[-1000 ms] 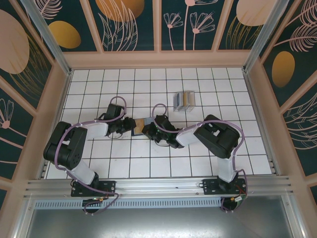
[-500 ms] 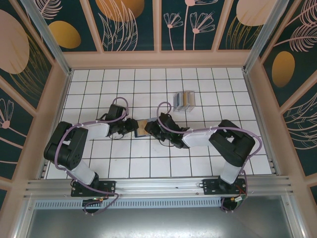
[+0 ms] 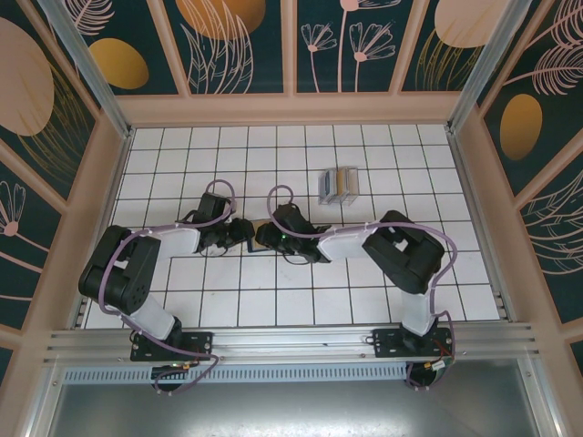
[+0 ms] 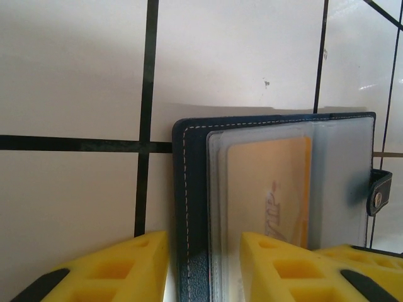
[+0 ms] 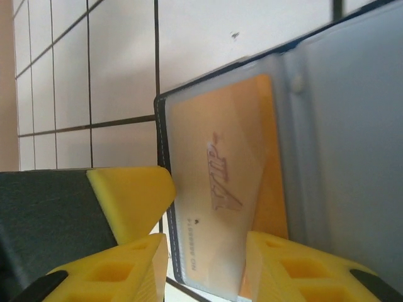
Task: Put the credit cards into the card holder
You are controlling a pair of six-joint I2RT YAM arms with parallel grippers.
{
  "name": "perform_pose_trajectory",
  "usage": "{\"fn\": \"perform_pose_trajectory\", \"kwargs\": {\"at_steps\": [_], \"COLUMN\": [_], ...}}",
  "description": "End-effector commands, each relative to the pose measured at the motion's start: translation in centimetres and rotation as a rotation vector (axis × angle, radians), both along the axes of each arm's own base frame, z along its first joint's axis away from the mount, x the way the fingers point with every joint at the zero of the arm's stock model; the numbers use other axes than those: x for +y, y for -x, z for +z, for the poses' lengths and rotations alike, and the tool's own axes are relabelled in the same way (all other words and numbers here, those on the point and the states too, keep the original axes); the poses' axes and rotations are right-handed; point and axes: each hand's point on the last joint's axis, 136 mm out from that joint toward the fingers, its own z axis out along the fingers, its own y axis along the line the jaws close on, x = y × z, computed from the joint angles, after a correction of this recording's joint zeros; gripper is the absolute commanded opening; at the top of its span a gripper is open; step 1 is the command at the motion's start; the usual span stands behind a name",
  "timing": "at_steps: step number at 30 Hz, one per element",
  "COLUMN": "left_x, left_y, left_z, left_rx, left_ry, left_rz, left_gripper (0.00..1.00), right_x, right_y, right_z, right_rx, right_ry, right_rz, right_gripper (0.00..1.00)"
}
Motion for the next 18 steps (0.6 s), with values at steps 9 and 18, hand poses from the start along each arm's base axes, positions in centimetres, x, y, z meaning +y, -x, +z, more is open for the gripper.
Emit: {"fn": "perform_pose_trajectory", "kwargs": {"at_steps": [9,18], "left_x": [0.4,0.2], "left_y": [-0.1,0.5], "left_z": [1.5,0.6], "left_rx": [-0.037,-0.004], "left_ry": [0.005,0.019], "left_rz": [0.03,0.027], "left_gripper": [0.38,0.36], "right_x": [0.1,-1.3], "right_y": [0.3,0.0], "right_z": [3.3,0.3], "right_rx": [-0.112,-0.068], "right_ry": [0.089,0.146], "right_rz": [0.089,0.069], "right_gripper": [0.41,0.44]}}
